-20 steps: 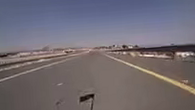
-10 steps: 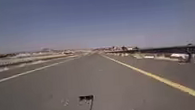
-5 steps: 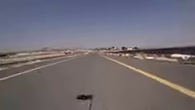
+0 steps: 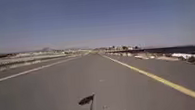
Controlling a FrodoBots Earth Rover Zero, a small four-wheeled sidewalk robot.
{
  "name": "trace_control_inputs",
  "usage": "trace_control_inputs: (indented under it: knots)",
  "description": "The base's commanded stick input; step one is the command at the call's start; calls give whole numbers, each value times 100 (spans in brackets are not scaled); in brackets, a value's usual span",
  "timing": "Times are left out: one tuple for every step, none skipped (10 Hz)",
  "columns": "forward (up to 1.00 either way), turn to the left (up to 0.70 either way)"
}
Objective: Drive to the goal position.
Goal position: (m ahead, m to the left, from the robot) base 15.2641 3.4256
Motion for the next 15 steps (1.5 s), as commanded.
trace_control_inputs:
  knots:
    - [100,-1]
    - [100,-1]
    - [100,-1]
    - [100,-1]
    - [100,-1]
    - [100,-1]
    - [100,-1]
    - [100,-1]
    - [100,-1]
    - [100,-1]
    - [100,-1]
    - [100,-1]
    - [100,-1]
    - [100,-1]
    - [100,-1]
